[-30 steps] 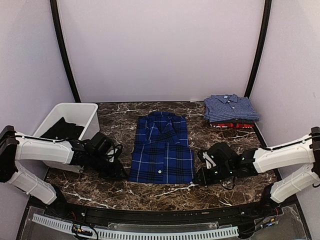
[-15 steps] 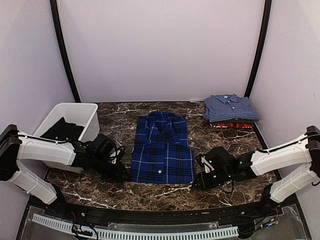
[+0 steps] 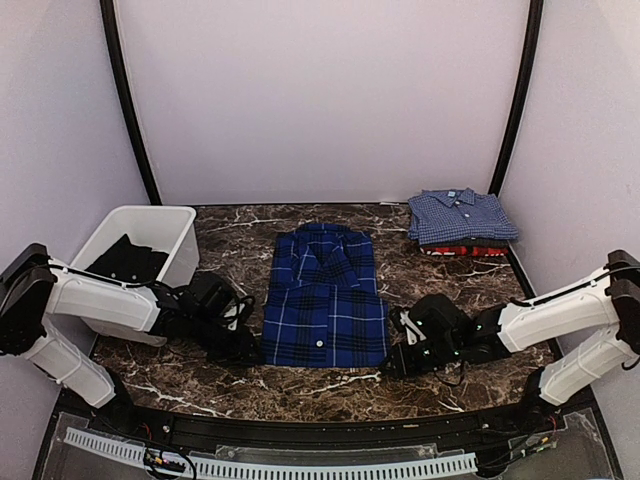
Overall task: Fold and stack the long sleeve shirts
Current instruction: Pick up the 2/3-rectangle-folded shirt from the center of the board.
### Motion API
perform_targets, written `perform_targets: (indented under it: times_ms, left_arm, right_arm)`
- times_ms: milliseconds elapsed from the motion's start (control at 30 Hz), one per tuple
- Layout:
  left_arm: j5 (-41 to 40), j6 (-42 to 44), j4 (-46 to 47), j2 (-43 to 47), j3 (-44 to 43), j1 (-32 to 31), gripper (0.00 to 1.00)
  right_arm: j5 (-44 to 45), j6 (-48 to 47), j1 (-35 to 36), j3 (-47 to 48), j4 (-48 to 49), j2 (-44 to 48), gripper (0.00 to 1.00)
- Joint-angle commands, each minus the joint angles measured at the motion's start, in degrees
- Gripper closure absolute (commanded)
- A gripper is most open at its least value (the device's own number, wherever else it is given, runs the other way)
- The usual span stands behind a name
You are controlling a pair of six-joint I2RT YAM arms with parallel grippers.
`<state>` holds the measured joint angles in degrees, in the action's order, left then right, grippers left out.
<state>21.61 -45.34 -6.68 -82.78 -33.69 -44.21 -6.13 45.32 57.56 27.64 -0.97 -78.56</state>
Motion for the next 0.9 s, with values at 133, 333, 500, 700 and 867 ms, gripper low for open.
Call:
perform_targets:
  times_ms: [133,333,500,700,867]
  left_arm:
    - [-0.1,-0.9,0.7,-0.9,1.2,-0.9,0.74]
    - [-0.6,-1.1,0.0,-0.6,1.2,-0.9,0.73]
    - [-0.4,-1.4,0.4,-0.9,1.3,-0.9,0.74]
    - [-0.3,-1.4,0.4,-1.1,1.2,-0.9,0.75]
    - [-0.2,-1.4,0.4,-0.9,1.4,-0.9,0.75]
  right_arm:
    - [1.6,0.2,0.4,-0.7,2.4,-1.0,0.72]
    - [1.6,3.5,-0.9,-4.0,4.4,4.4,0.66]
    - [-1.4,6.0,-3.0,-7.0,7.5,6.6,0.67]
    - [-3.9,7.6,-4.0,-8.7,12.0,5.8,0.69]
    - [-5.5,8.4,-4.2,-8.9,14.9,3.5,0.70]
